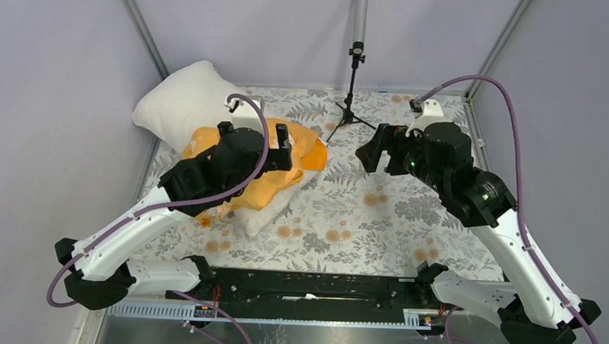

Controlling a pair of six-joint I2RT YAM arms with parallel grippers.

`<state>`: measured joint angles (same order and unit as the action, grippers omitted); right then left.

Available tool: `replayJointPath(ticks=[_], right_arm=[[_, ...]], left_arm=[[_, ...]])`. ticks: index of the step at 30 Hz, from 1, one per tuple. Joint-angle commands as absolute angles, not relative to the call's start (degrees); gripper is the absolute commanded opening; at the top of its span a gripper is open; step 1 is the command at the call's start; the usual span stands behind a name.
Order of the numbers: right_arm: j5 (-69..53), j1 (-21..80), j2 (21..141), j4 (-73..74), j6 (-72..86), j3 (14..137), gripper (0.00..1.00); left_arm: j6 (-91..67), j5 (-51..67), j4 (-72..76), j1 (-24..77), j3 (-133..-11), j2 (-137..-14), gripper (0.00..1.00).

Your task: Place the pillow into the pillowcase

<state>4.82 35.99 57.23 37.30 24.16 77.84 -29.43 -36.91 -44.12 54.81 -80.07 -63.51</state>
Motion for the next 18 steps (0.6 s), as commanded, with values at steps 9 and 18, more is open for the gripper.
replayJointPath(ticks=[9, 18], right_arm=[[4.39, 35.83, 54.40, 37.02, 22.80, 75.53, 0.99], [0.21, 35.79, 55.40, 33.69, 24.82, 70.53, 0.99]], left_arm=[[-30.76, -42.98, -45.31, 53.85, -82.53, -61.76, 0.99], [-28.02, -23.49, -48.55, 31.16, -79.33, -64.98, 0.99]])
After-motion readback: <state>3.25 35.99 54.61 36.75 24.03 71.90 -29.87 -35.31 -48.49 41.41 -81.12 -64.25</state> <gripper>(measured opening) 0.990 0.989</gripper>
